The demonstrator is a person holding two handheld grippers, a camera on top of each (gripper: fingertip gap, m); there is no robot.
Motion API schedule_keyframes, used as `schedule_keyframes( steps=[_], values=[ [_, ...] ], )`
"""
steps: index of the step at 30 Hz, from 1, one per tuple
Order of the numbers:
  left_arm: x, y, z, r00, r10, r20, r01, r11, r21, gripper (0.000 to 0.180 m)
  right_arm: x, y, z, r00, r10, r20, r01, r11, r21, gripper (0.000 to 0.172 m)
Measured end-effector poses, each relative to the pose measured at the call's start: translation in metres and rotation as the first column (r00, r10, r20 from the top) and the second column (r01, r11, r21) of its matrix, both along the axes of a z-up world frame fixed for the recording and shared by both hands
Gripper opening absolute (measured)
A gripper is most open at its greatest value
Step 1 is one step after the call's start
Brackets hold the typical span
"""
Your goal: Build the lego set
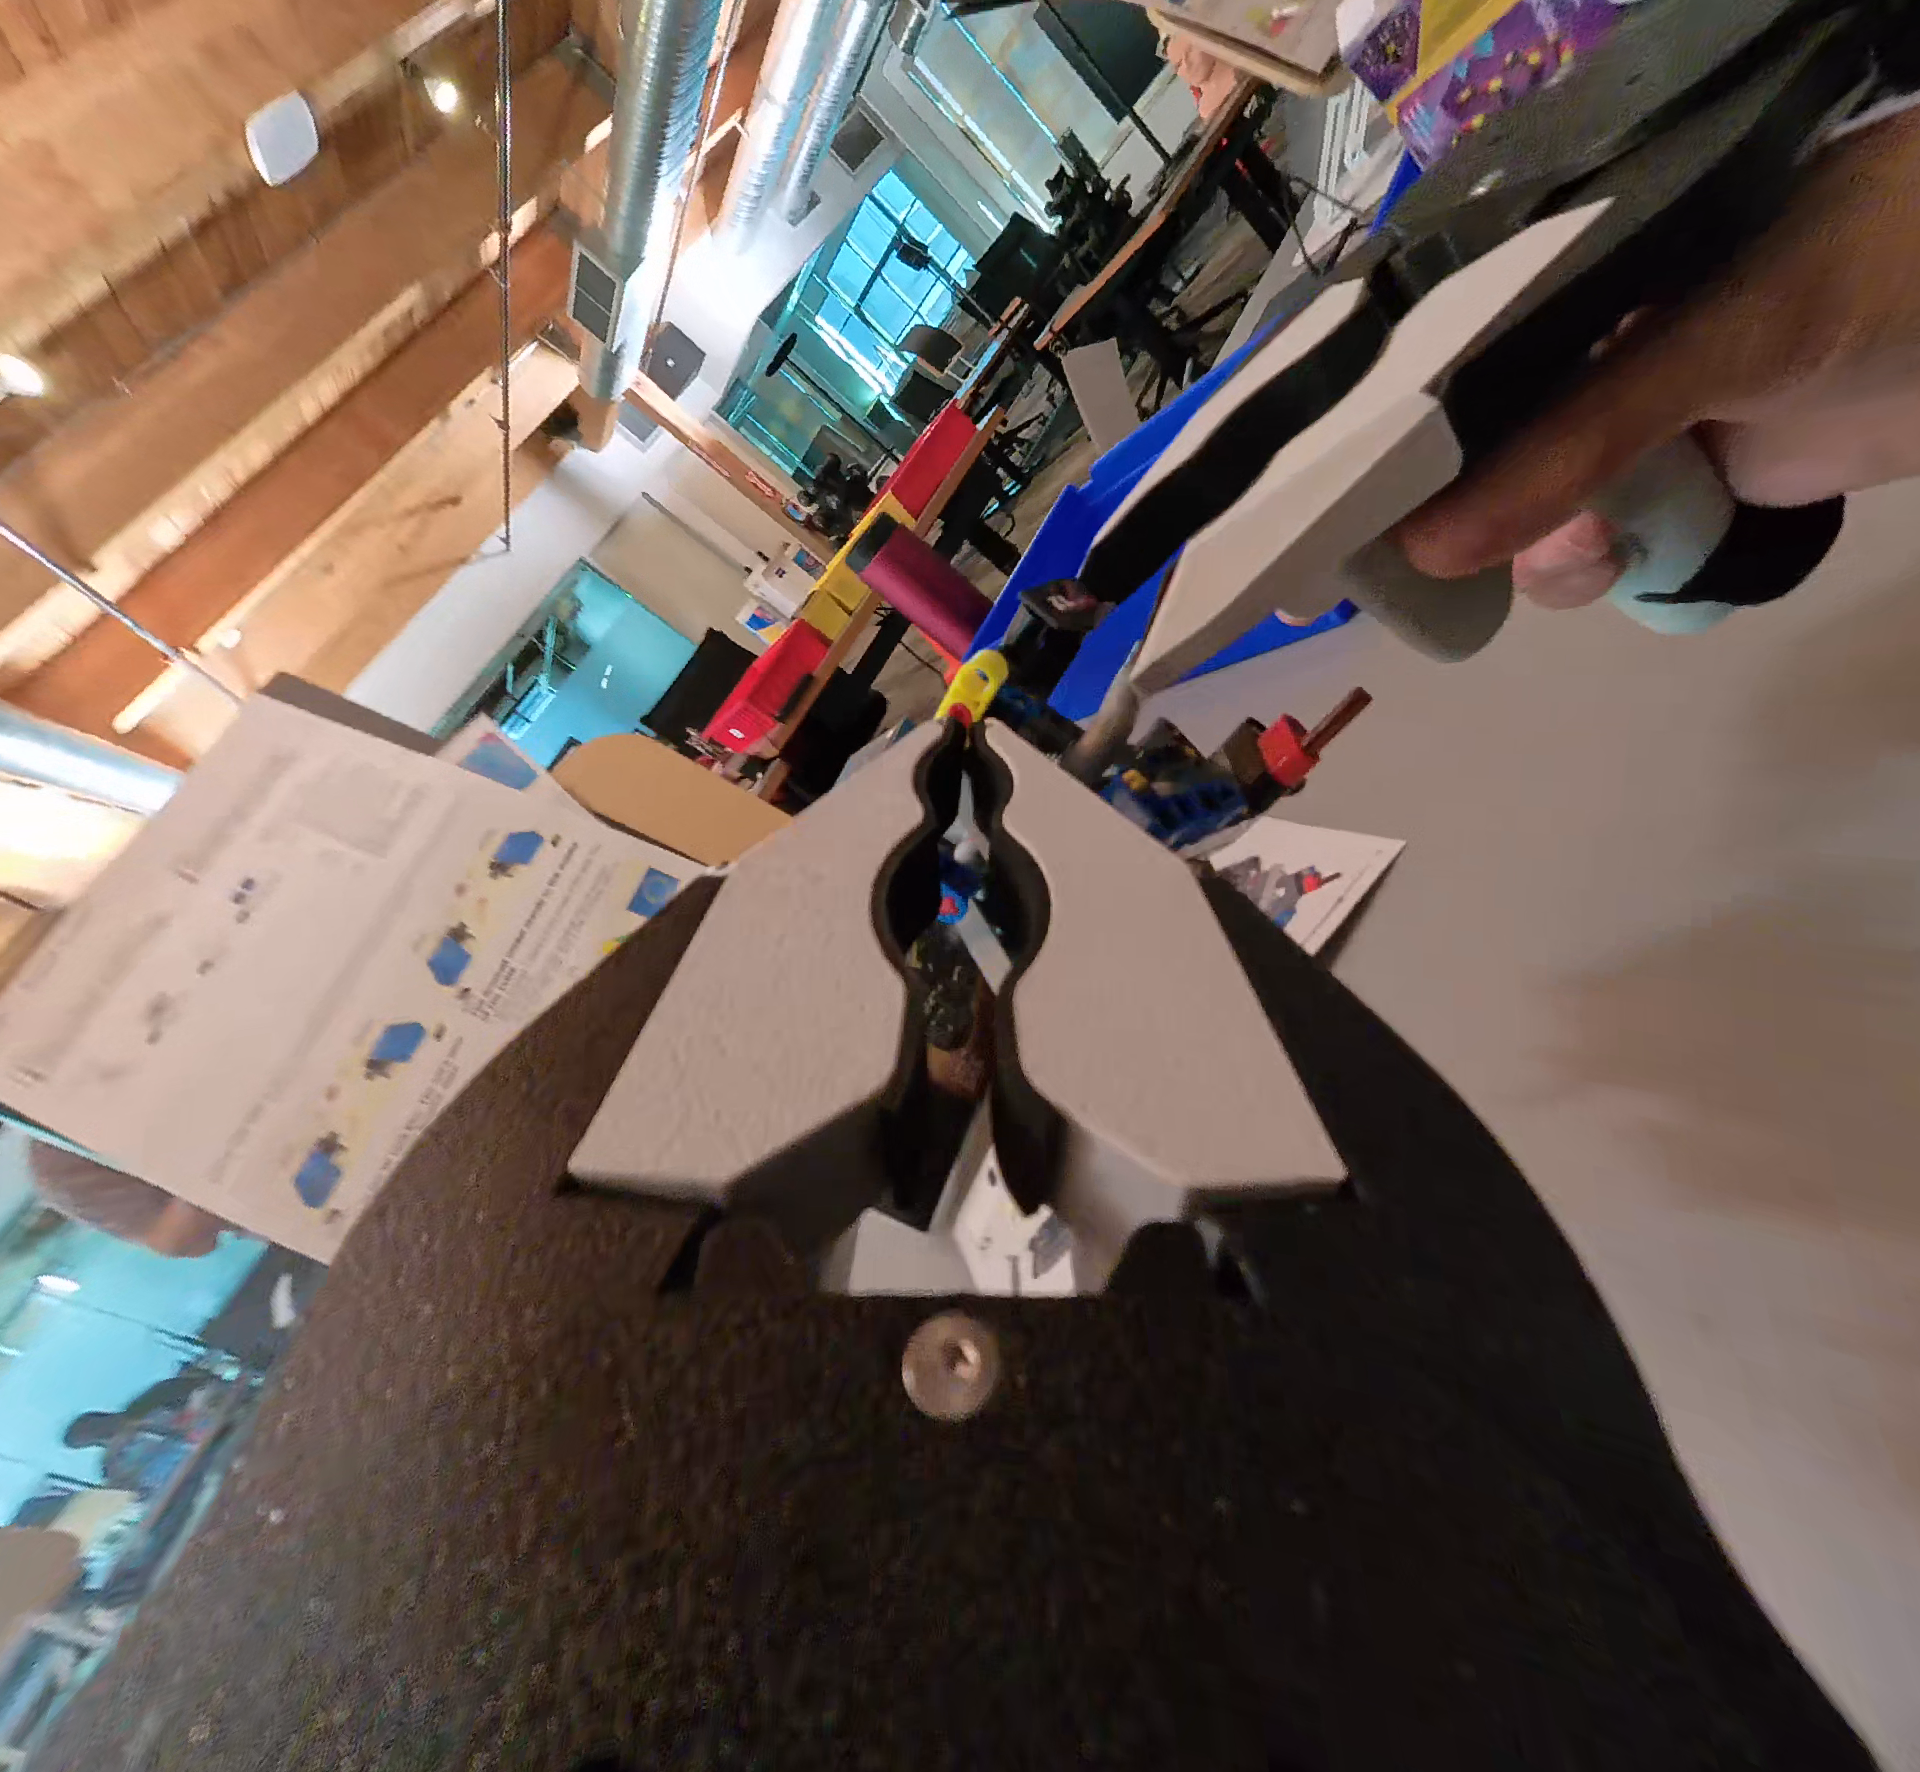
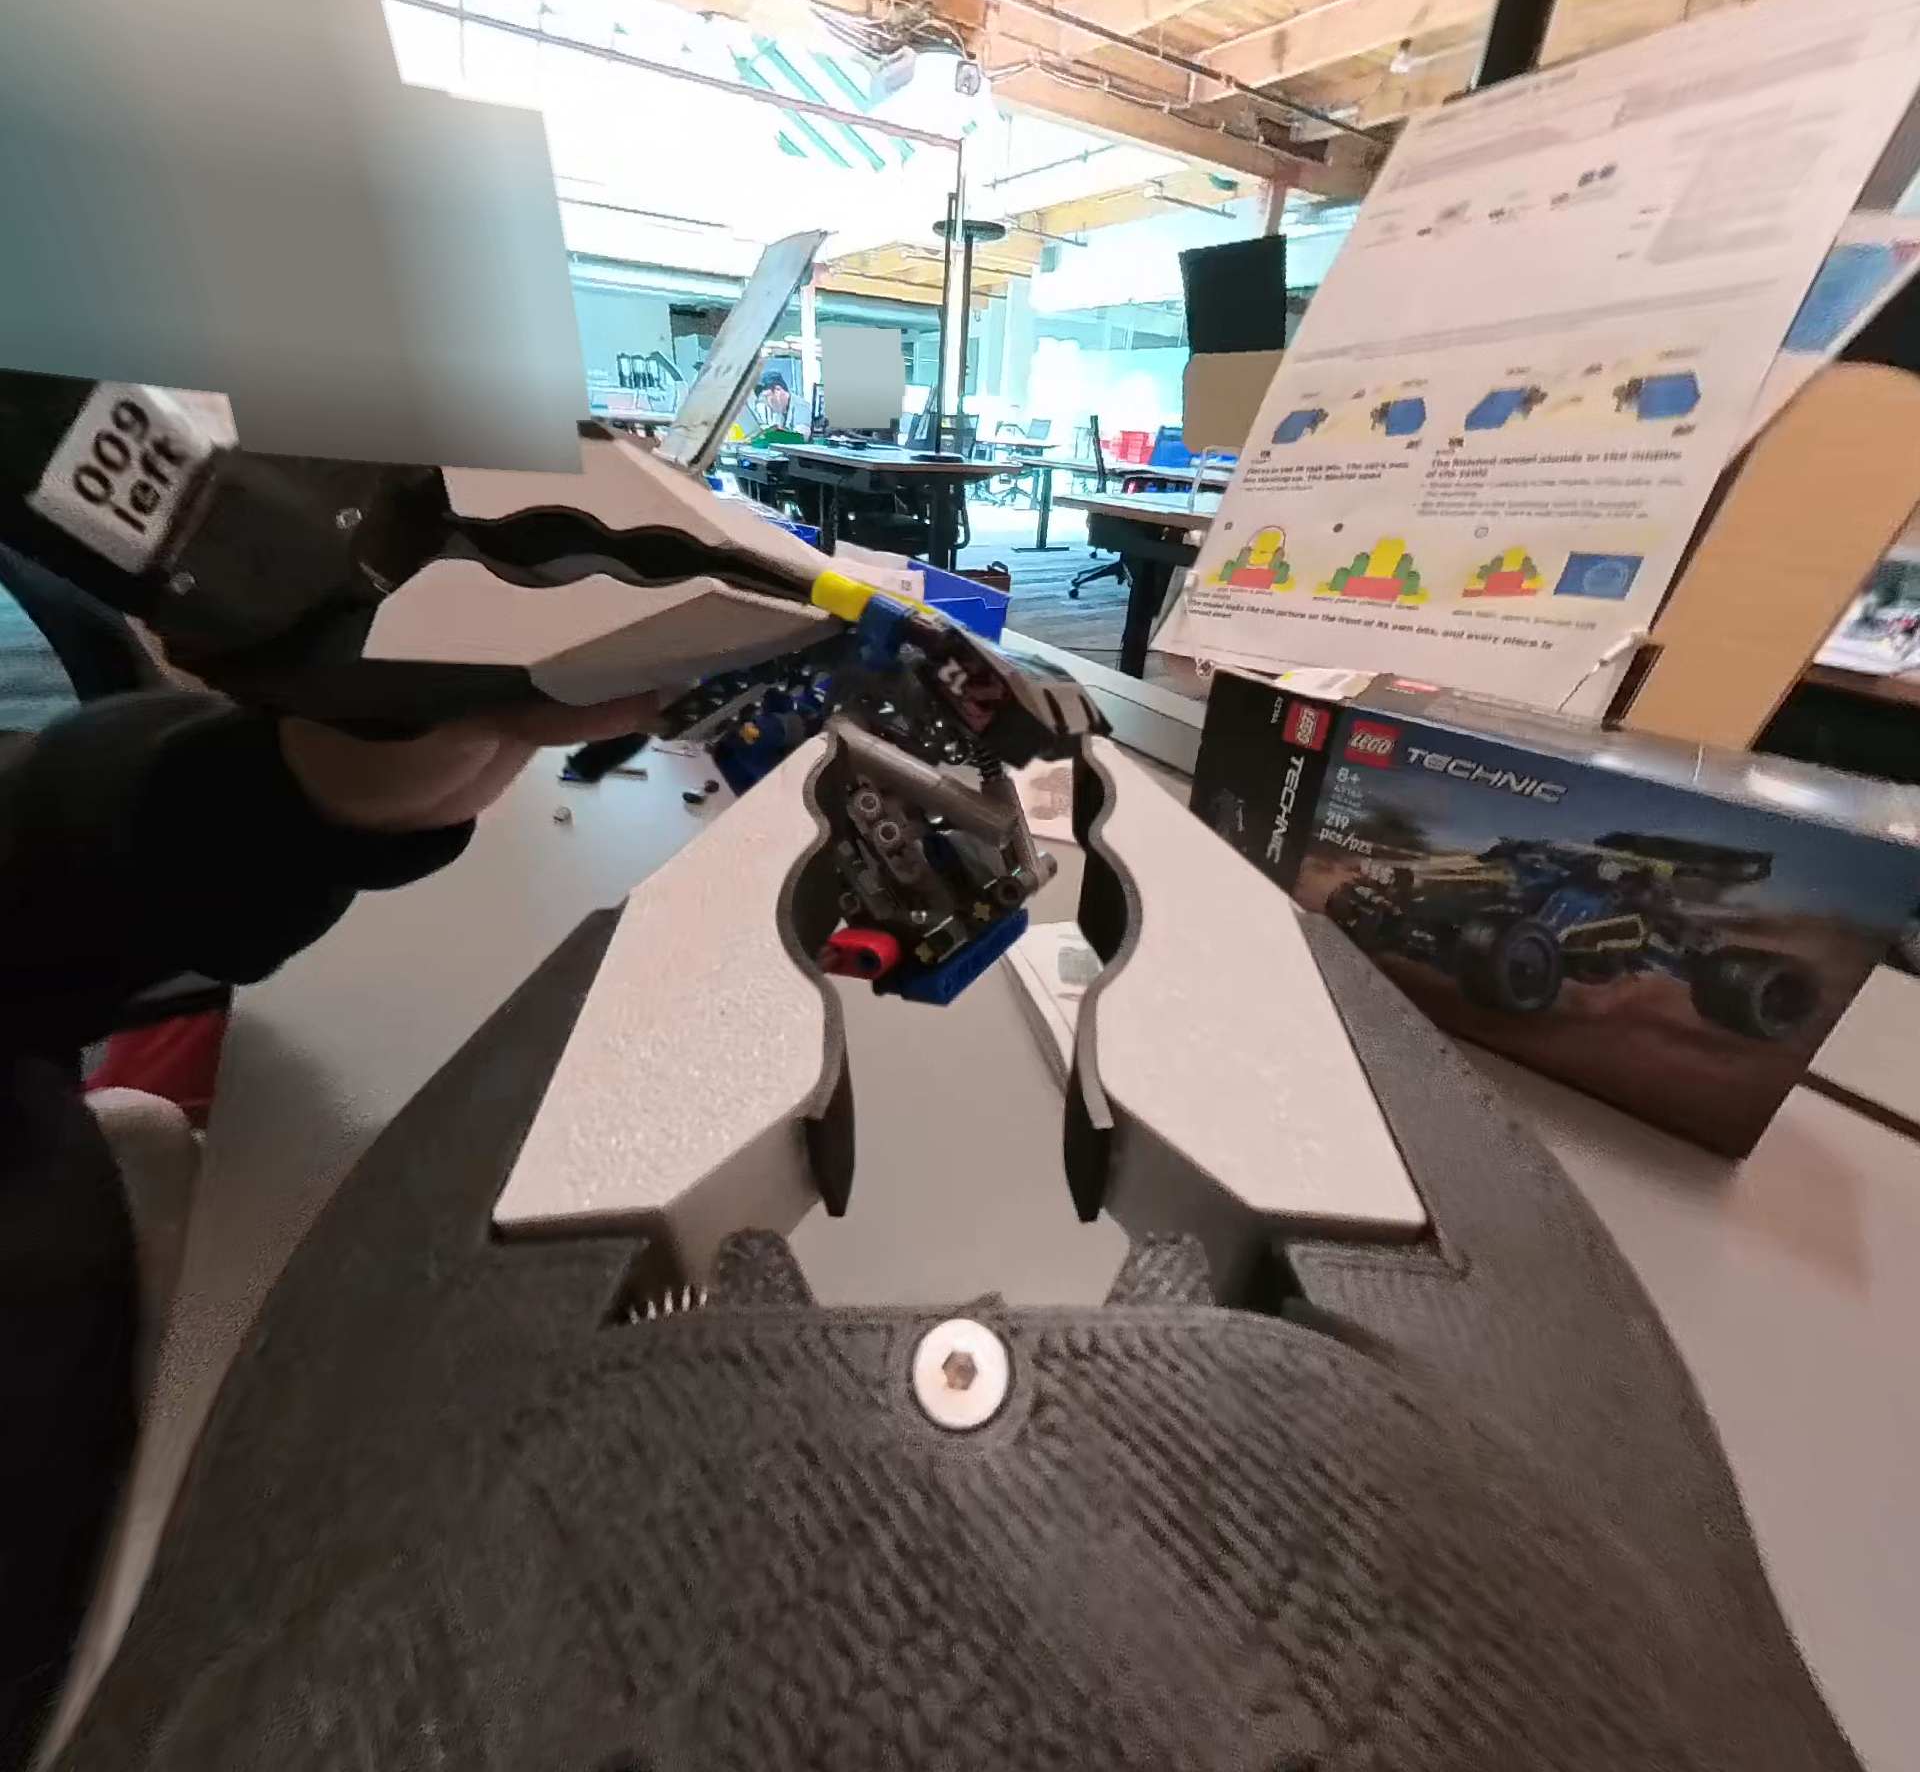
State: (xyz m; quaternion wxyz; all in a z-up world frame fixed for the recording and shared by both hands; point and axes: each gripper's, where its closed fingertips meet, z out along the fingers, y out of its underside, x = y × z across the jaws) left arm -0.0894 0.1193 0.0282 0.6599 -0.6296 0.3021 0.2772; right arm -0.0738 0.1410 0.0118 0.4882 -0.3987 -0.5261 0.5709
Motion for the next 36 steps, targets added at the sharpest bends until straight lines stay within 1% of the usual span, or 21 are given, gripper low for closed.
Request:
schedule_keyframes(
  steps=[3, 6, 8, 9, 11, 12, 13, 14, 15, 16, 18, 19, 21, 22, 24, 27, 29, 31, 33, 34, 36],
  values=[
    [0.004, 0.0, -0.003, 0.998, 0.004, -0.062, -0.005, 1.0, -0.016, 0.0, -0.002, -0.005, -0.007, 1.0, 0.01, 0.021, -0.012, 0.998, 0.068, 0.047],
    [0.003, -0.001, -0.005, 0.997, 0.006, -0.079, -0.008, 1.0, -0.025, 0.0, 0.001, -0.003, -0.013, 0.999, 0.028, 0.026, -0.03, 0.997, 0.078, 0.039],
    [0.003, -0.001, -0.003, 0.995, 0.009, -0.103, -0.011, 1.0, -0.021, 0.0, 0.002, 0.005, -0.013, 0.999, 0.036, 0.016, -0.036, 0.999, 0.005, 0.041],
    [0.004, -0.001, -0.001, 0.993, 0.01, -0.114, -0.012, 1.0, -0.013, 0.0, 0.002, 0.007, -0.015, 0.998, 0.059, 0.011, -0.059, 0.996, -0.062, 0.047],
    [0.01, 0.004, 0.001, 0.994, -0.025, -0.107, 0.024, 1.0, -0.018, 0.0, -0.001, -0.001, -0.023, 0.978, 0.21, 0.006, -0.201, 0.944, -0.261, 0.059],
    [0.015, 0.011, -0.008, 0.994, -0.072, -0.079, 0.065, 0.994, -0.086, 0.0, -0.004, -0.01, -0.03, 0.949, 0.316, 0.005, -0.294, 0.887, -0.355, 0.054],
    [0.014, 0.02, -0.019, 0.997, -0.074, -0.031, 0.069, 0.988, -0.141, 0.0, -0.003, -0.022, -0.033, 0.911, 0.413, -0.025, -0.389, 0.835, -0.39, 0.04],
    [0.009, 0.029, -0.03, 0.998, -0.066, 0.008, 0.066, 0.984, -0.165, 0.0, -0.007, -0.022, -0.042, 0.903, 0.429, -0.005, -0.392, 0.82, -0.417, 0.013],
    [0.002, 0.034, -0.04, 0.997, -0.061, 0.044, 0.067, 0.982, -0.177, 0.0, -0.015, -0.013, -0.06, 0.921, 0.378, 0.098, -0.3, 0.847, -0.44, 0.009],
    [-0.007, 0.034, -0.052, 0.994, -0.046, 0.097, 0.065, 0.977, -0.205, 0.0, -0.018, -0.006, -0.079, 0.92, 0.333, 0.206, -0.225, 0.88, -0.418, 0.024],
    [-0.018, 0.024, -0.074, 0.972, -0.026, 0.233, 0.09, 0.959, -0.27, 0.0, -0.006, -0.005, -0.099, 0.886, 0.323, 0.332, -0.213, 0.921, -0.328, 0.023],
    [-0.022, 0.016, -0.079, 0.961, -0.029, 0.274, 0.105, 0.959, -0.265, 0.0, -0.003, 0.003, -0.103, 0.892, 0.269, 0.364, -0.172, 0.945, -0.277, 0.025],
    [-0.038, -0.003, -0.084, 0.944, 0.016, 0.329, 0.074, 0.963, -0.259, 0.0, 0.0, 0.023, -0.1, 0.921, 0.152, 0.358, -0.076, 0.973, -0.217, 0.033],
    [-0.047, -0.014, -0.085, 0.928, 0.047, 0.369, 0.057, 0.963, -0.264, 0.0, 0.001, 0.024, -0.097, 0.927, 0.158, 0.34, -0.083, 0.97, -0.227, 0.033],
    [-0.049, -0.039, -0.096, 0.869, 0.076, 0.489, 0.094, 0.945, -0.315, 0.023, 0.004, 0.019, -0.097, 0.919, 0.215, 0.329, -0.125, 0.954, -0.273, 0.032],
    [-0.032, -0.077, -0.132, 0.765, 0.194, 0.614, 0.145, 0.877, -0.458, 0.043, 0.003, 0.023, -0.109, 0.902, 0.18, 0.392, -0.098, 0.971, -0.22, 0.038],
    [-0.011, -0.093, -0.159, 0.749, 0.274, 0.604, 0.141, 0.824, -0.549, 0.049, 0.0, 0.028, -0.114, 0.903, 0.134, 0.409, -0.062, 0.981, -0.184, 0.039],
    [-0.002, -0.092, -0.178, 0.762, 0.358, 0.54, 0.086, 0.77, -0.632, 0.058, -0.005, 0.03, -0.115, 0.905, 0.114, 0.409, -0.036, 0.981, -0.193, 0.039],
    [-0.001, -0.075, -0.184, 0.759, 0.398, 0.516, 0.043, 0.759, -0.65, 0.07, -0.011, 0.028, -0.115, 0.907, 0.118, 0.405, -0.031, 0.976, -0.215, 0.038],
    [0.001, -0.063, -0.181, 0.756, 0.396, 0.521, 0.037, 0.769, -0.639, 0.074, -0.013, 0.026, -0.115, 0.905, 0.125, 0.406, -0.037, 0.975, -0.218, 0.038],
    [0.001, -0.041, -0.175, 0.779, 0.384, 0.495, 0.01, 0.782, -0.623, 0.068, -0.015, 0.021, -0.116, 0.9, 0.132, 0.416, -0.05, 0.978, -0.203, 0.039]
  ],
)
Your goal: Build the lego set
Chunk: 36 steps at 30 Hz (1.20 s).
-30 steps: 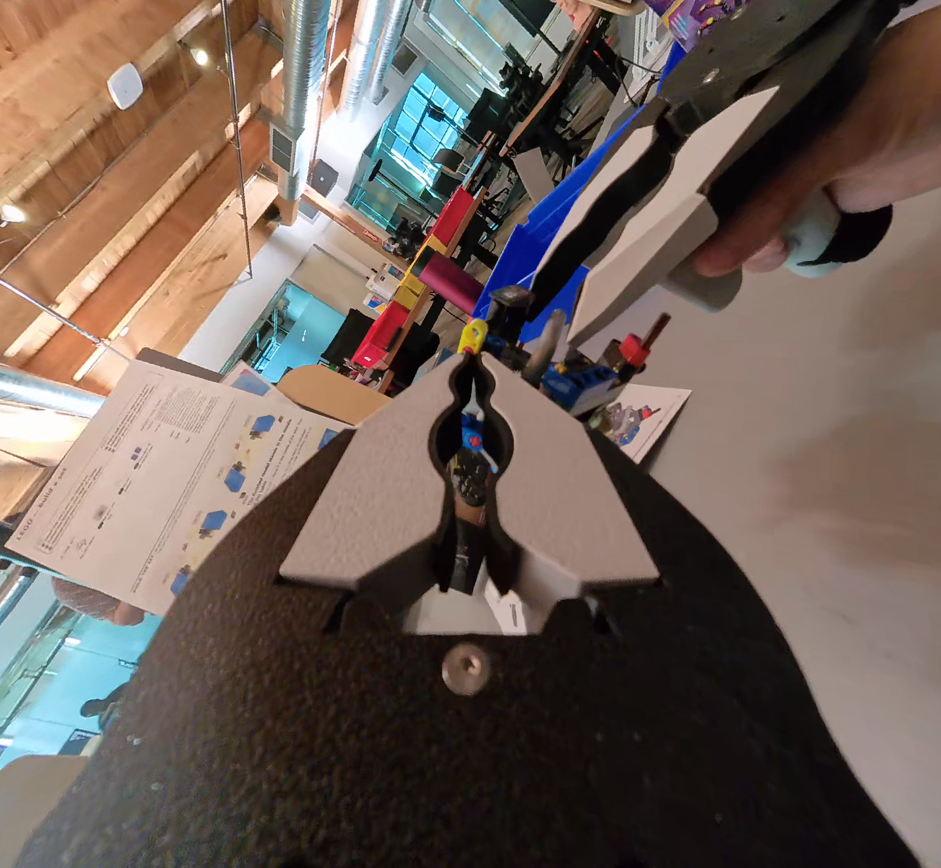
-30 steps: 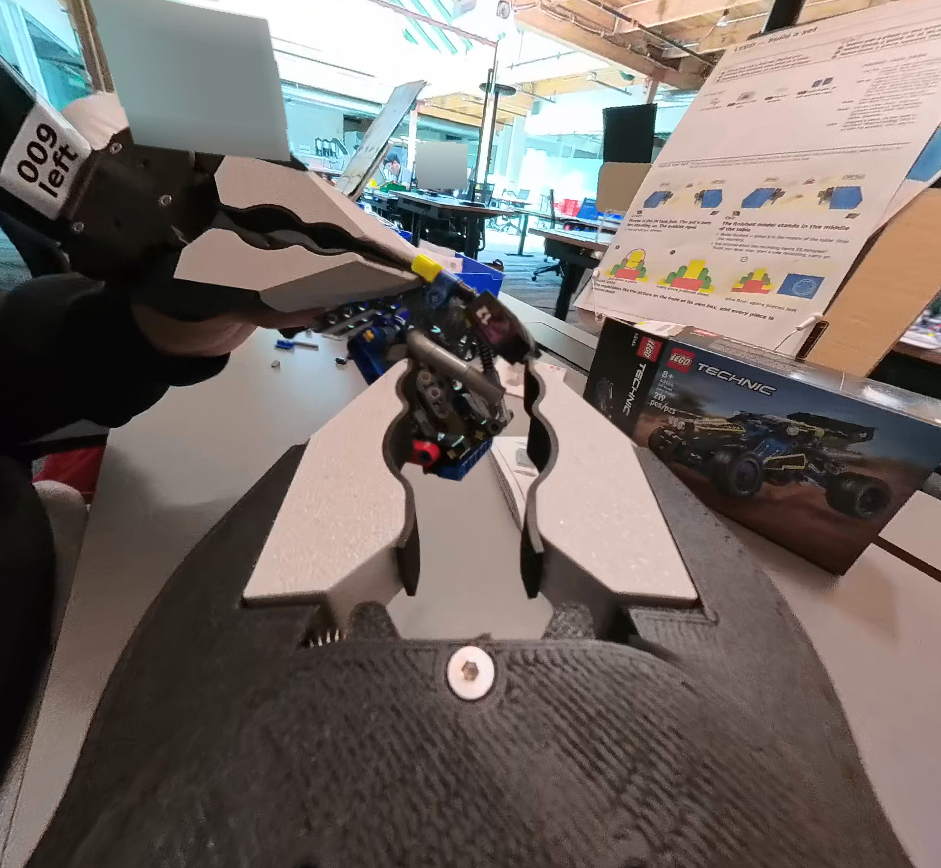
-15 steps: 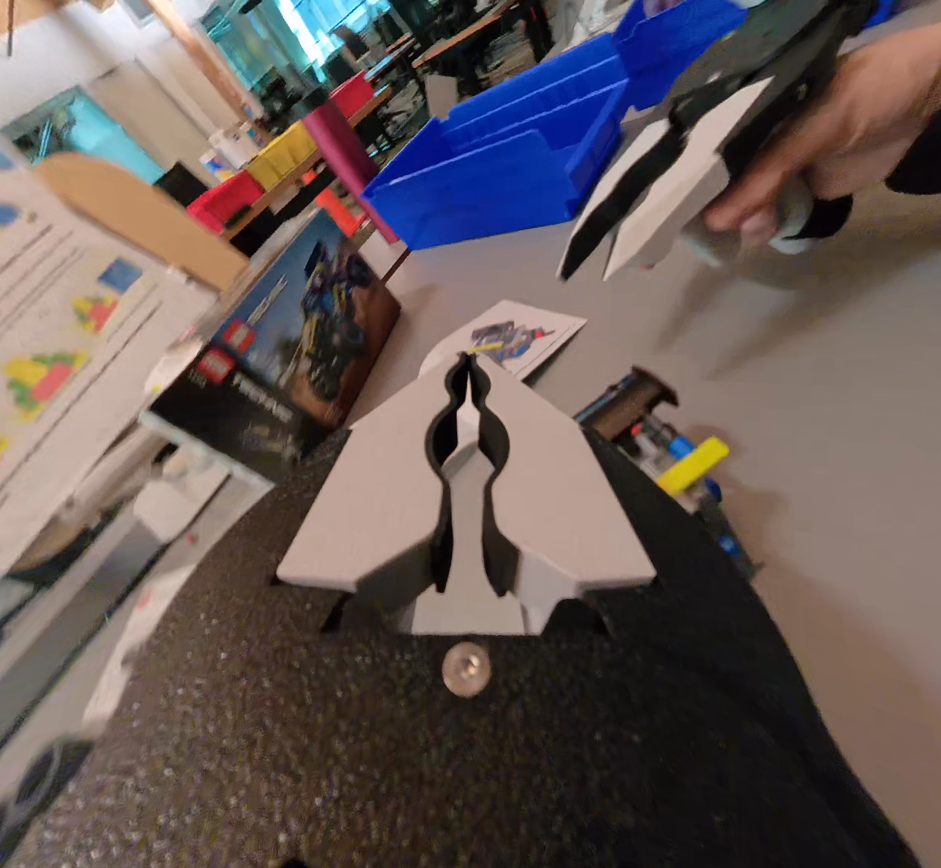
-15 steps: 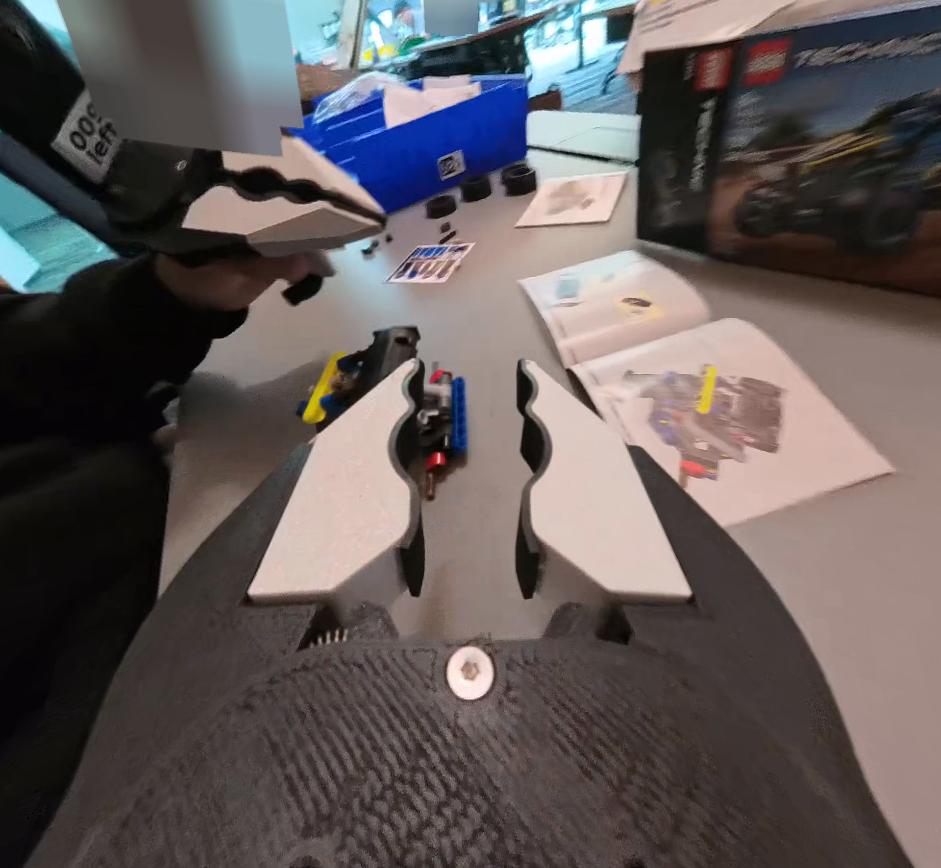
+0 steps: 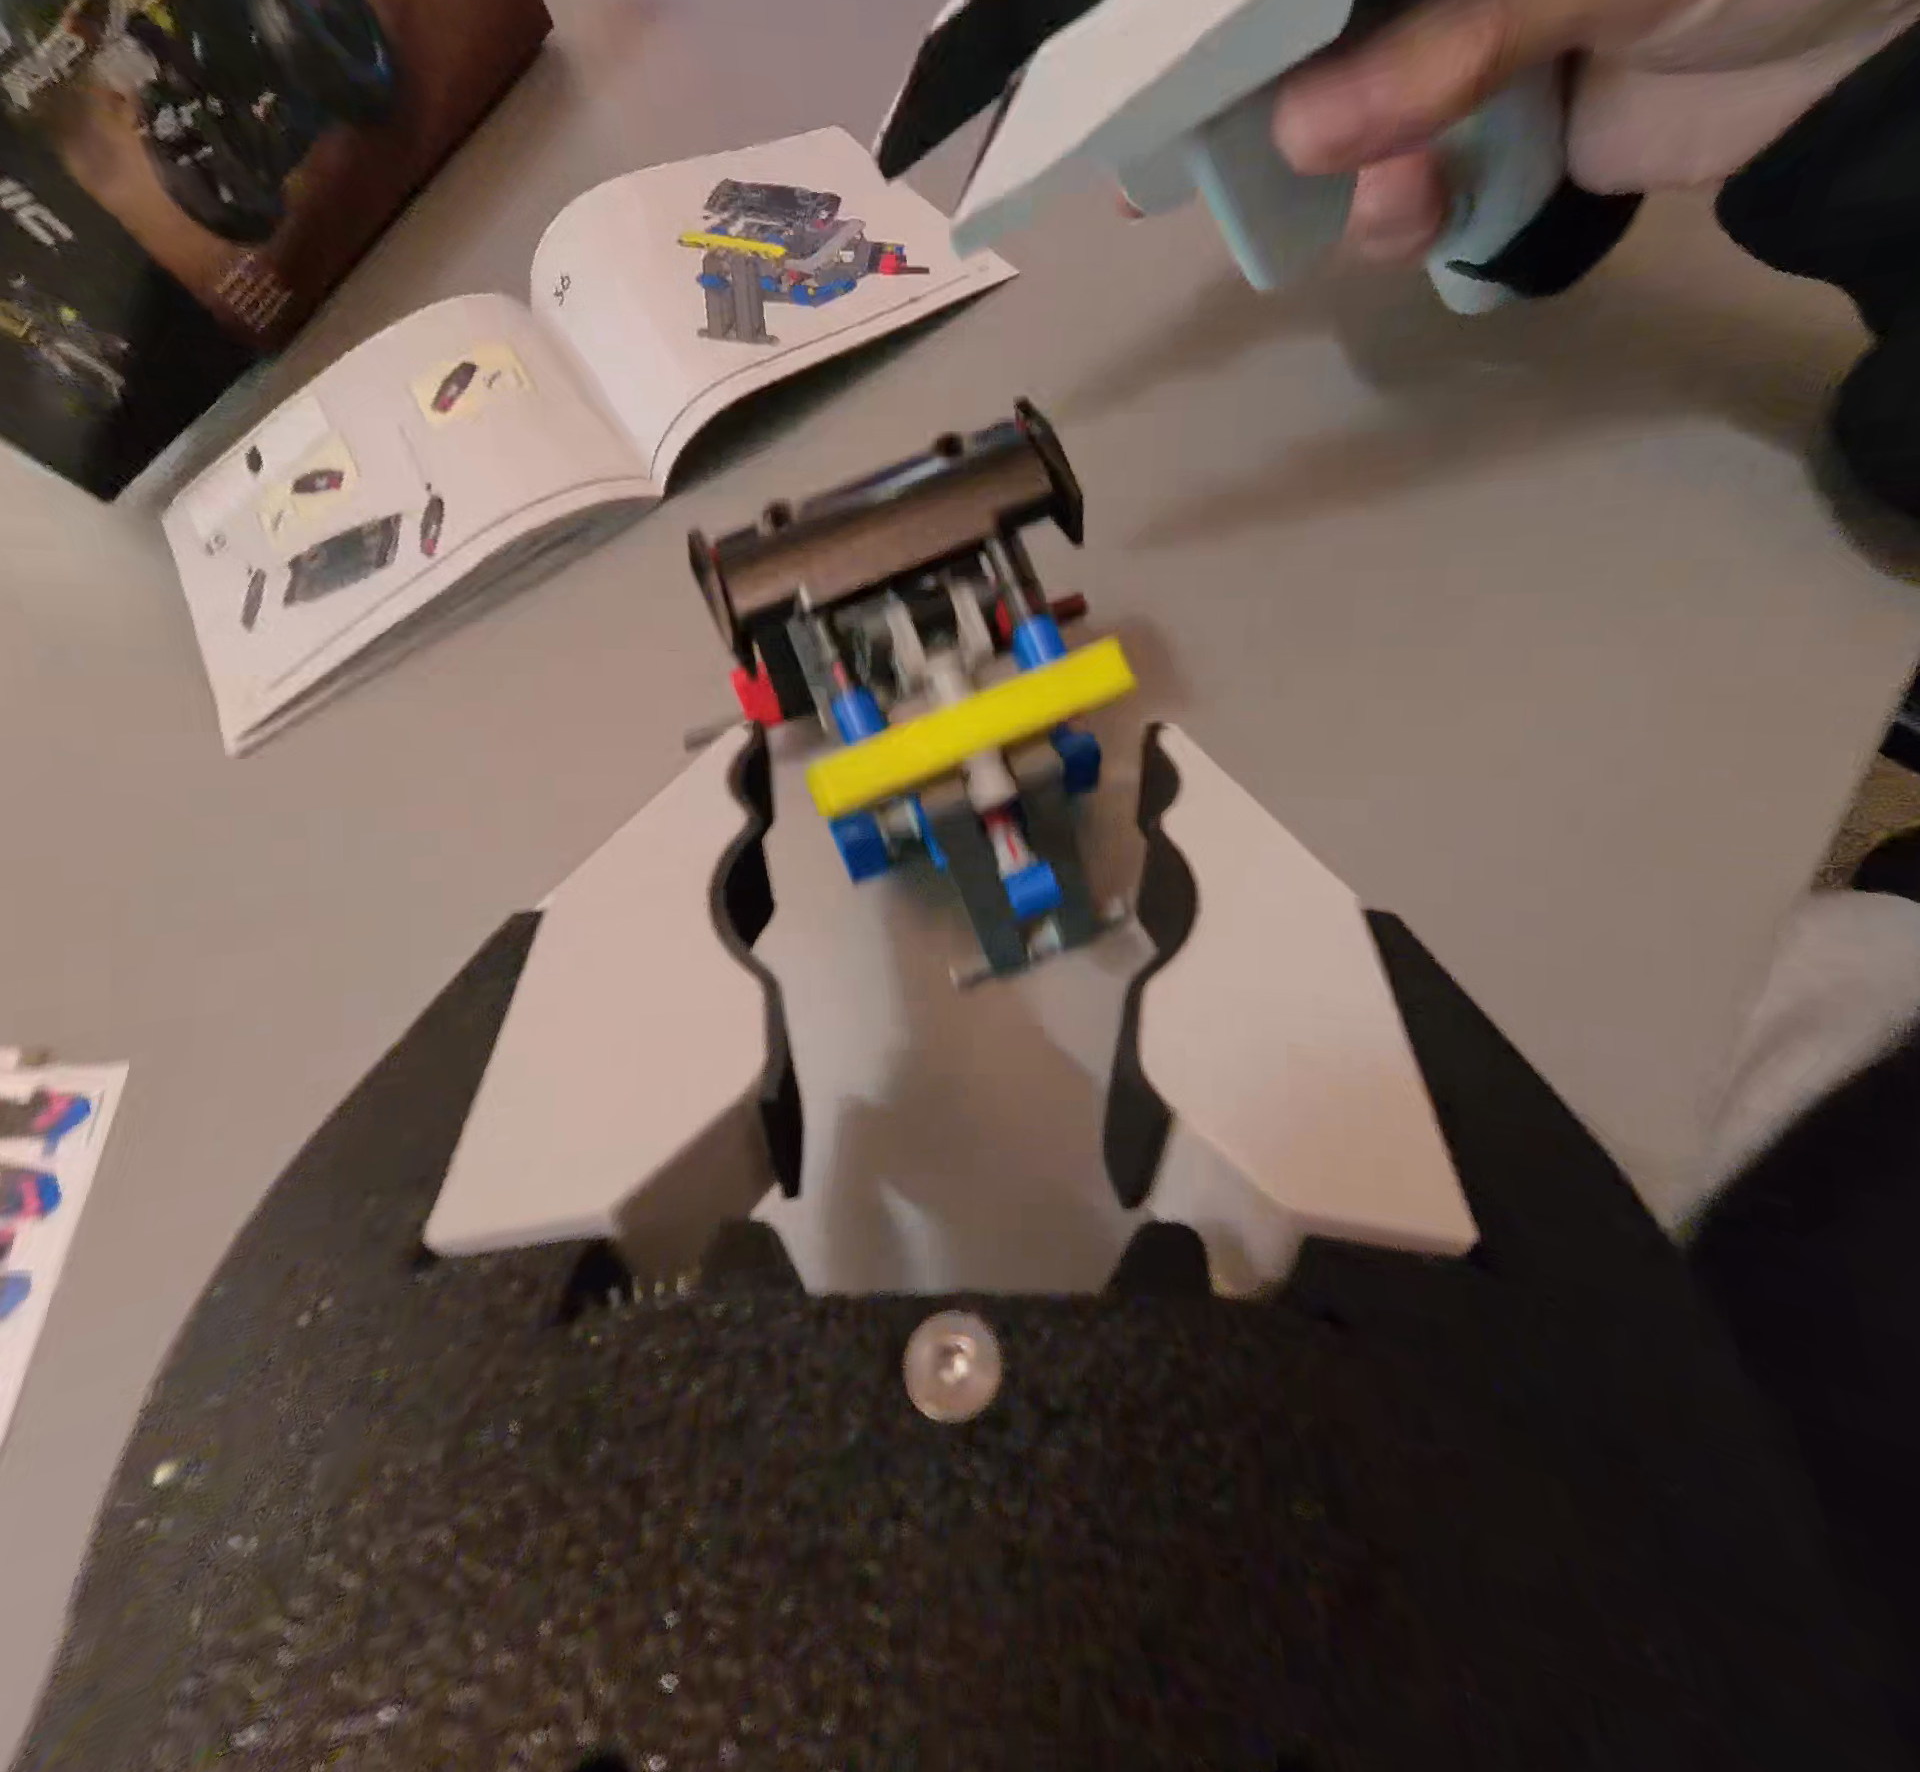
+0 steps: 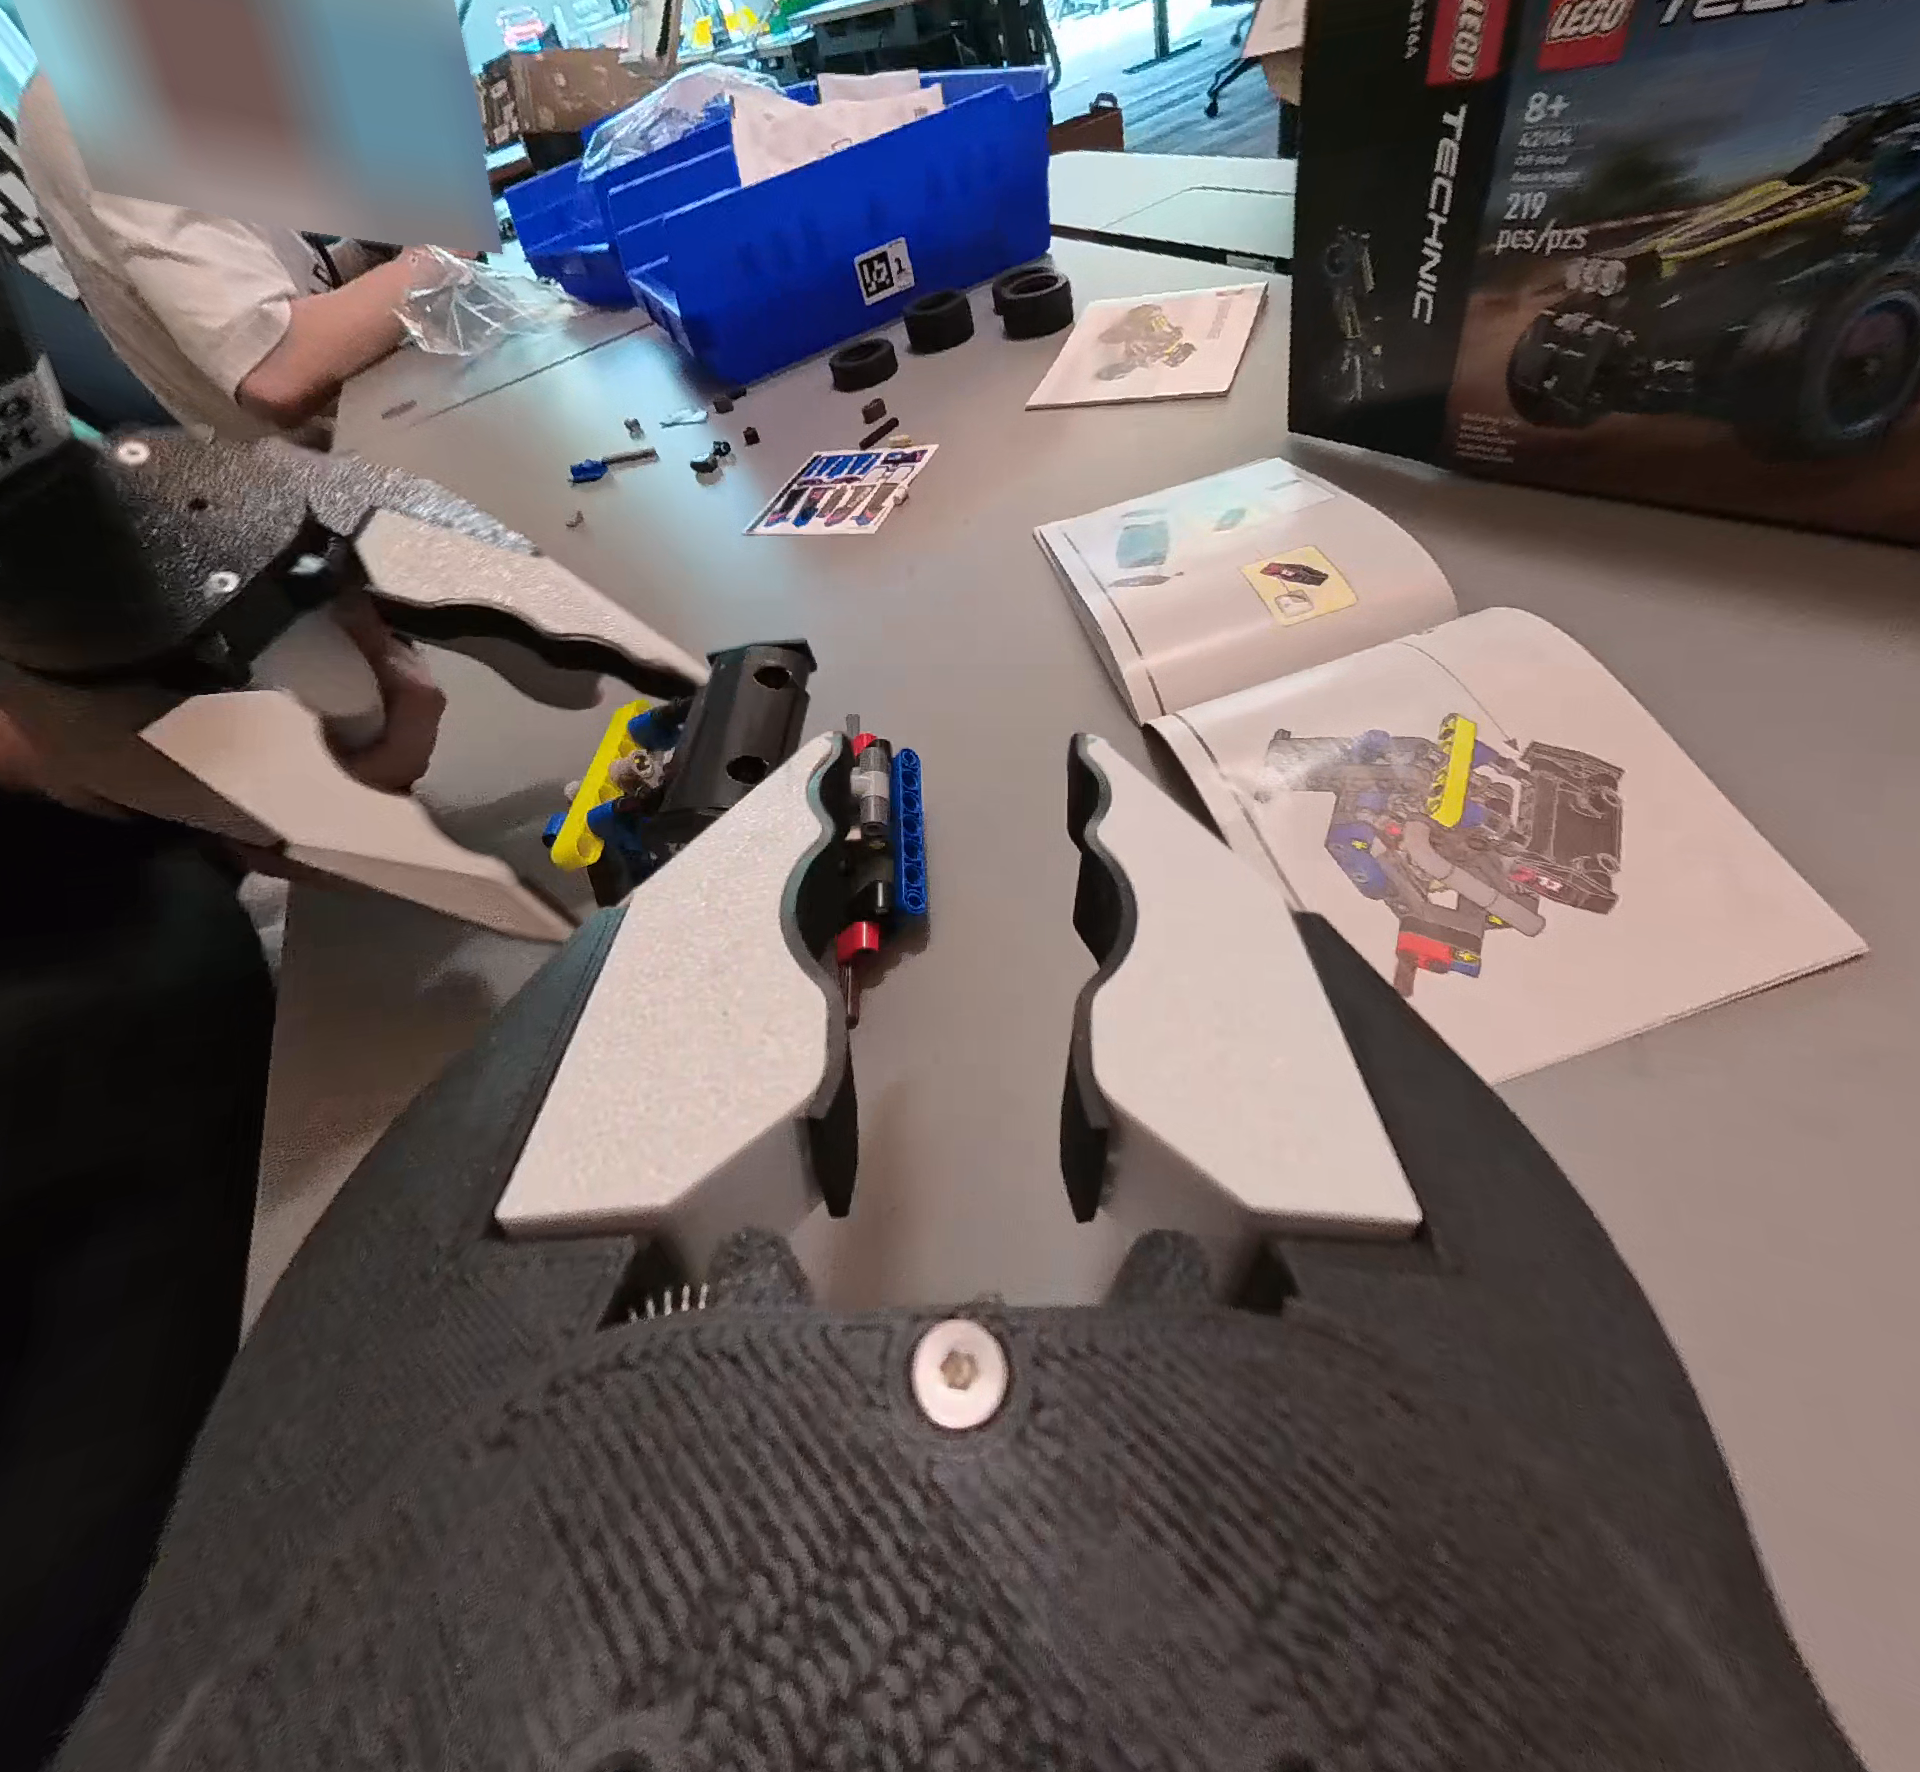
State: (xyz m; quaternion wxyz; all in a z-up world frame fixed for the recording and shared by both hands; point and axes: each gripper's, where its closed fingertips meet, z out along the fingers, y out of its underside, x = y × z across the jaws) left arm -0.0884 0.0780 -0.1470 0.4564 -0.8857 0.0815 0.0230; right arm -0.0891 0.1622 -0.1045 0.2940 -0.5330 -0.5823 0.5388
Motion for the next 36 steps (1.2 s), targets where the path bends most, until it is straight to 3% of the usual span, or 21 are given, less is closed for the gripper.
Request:
schedule_keyframes(
  steps=[2, 6, 8, 11, 14, 18, 22, 26, 30, 34, 36],
  values=[
    [0.004, 0.016, -0.003, 1.0, -0.018, 0.021, 0.019, 0.999, -0.027, 0.045, 0.0, 0.0, -0.003, 1.0, 0.001, 0.018, -0.001, 1.0, 0.013, 0.039],
    [-0.009, 0.038, -0.001, 1.0, 0.011, -0.004, -0.011, 1.0, -0.002, 0.042, 0.009, 0.017, 0.006, 0.998, -0.069, -0.011, 0.069, 0.997, 0.033, 0.038],
    [-0.016, 0.05, 0.019, 0.999, 0.014, -0.031, -0.012, 0.998, 0.063, 0.042, 0.016, 0.03, 0.016, 0.992, -0.116, -0.053, 0.117, 0.993, 0.018, 0.038],
    [-0.02, 0.072, 0.086, 1.0, -0.01, 0.003, 0.009, 0.973, 0.23, 0.042, 0.027, 0.051, 0.036, 0.967, -0.212, -0.144, 0.208, 0.977, -0.044, 0.039],
    [-0.017, 0.089, 0.165, 0.996, -0.073, -0.053, 0.088, 0.917, 0.388, 0.042, 0.04, 0.057, 0.072, 0.922, -0.239, -0.303, 0.213, 0.97, -0.116, 0.035],
    [-0.003, 0.098, 0.268, 0.972, -0.236, 0.015, 0.19, 0.815, 0.548, 0.042, 0.055, 0.06, 0.102, 0.867, -0.262, -0.424, 0.22, 0.965, -0.146, 0.031],
    [0.003, 0.105, 0.328, 0.959, -0.283, 0.007, 0.223, 0.77, 0.598, 0.042, 0.058, 0.063, 0.1, 0.872, -0.264, -0.412, 0.25, 0.964, -0.088, 0.032],
    [0.011, 0.112, 0.342, 0.96, -0.278, -0.029, 0.24, 0.765, 0.598, 0.042, 0.065, 0.066, 0.112, 0.848, -0.292, -0.443, 0.313, 0.949, -0.026, 0.023],
    [0.03, 0.12, 0.326, 0.947, -0.32, -0.038, 0.282, 0.766, 0.578, 0.042, 0.085, 0.069, 0.155, 0.729, -0.381, -0.568, 0.47, 0.883, 0.01, 0.008],
    [0.073, 0.129, 0.298, 0.878, -0.477, 0.033, 0.384, 0.745, 0.546, 0.042, 0.114, 0.072, 0.194, 0.576, -0.479, -0.662, 0.631, 0.775, -0.012, 0.014],
    [0.095, 0.13, 0.285, 0.819, -0.569, 0.073, 0.461, 0.728, 0.507, 0.042, 0.125, 0.06, 0.211, 0.543, -0.436, -0.718, 0.644, 0.764, 0.023, 0.015]
  ],
)
